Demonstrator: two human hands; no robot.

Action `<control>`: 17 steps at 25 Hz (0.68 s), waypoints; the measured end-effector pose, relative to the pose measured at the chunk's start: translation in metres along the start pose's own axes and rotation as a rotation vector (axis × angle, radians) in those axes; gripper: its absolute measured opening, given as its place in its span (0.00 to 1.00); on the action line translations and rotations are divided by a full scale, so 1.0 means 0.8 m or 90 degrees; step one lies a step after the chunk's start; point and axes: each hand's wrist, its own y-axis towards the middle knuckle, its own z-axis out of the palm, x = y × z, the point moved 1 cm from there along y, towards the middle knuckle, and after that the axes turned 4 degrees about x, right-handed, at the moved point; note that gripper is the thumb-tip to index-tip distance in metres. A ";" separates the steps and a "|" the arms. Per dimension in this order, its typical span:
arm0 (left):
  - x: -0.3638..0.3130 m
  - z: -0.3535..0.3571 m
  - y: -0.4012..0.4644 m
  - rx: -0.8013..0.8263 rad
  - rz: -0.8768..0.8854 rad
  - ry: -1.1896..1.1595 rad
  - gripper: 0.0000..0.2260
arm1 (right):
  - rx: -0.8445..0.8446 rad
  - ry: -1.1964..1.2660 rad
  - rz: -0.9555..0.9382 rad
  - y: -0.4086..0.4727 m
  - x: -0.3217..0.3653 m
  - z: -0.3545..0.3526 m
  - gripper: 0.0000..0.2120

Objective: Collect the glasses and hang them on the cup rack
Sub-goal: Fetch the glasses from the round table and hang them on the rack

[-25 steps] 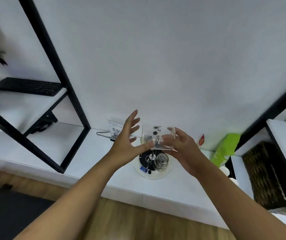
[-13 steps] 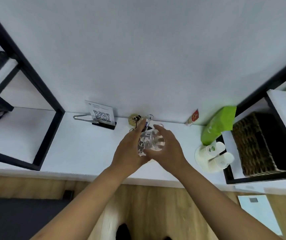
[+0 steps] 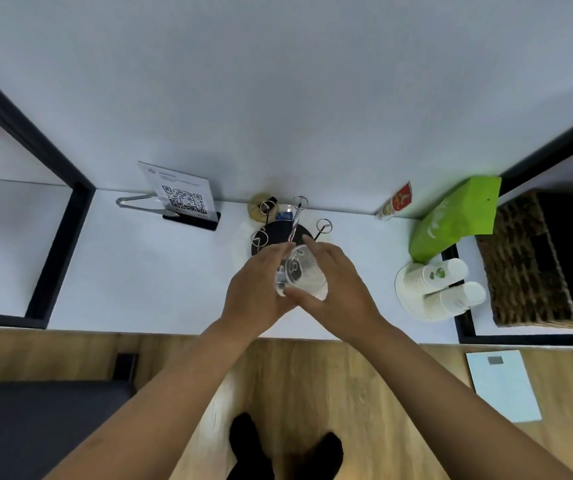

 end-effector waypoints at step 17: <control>0.079 0.053 0.011 -0.034 -0.109 -0.183 0.38 | 0.083 -0.137 0.116 0.039 -0.094 0.028 0.38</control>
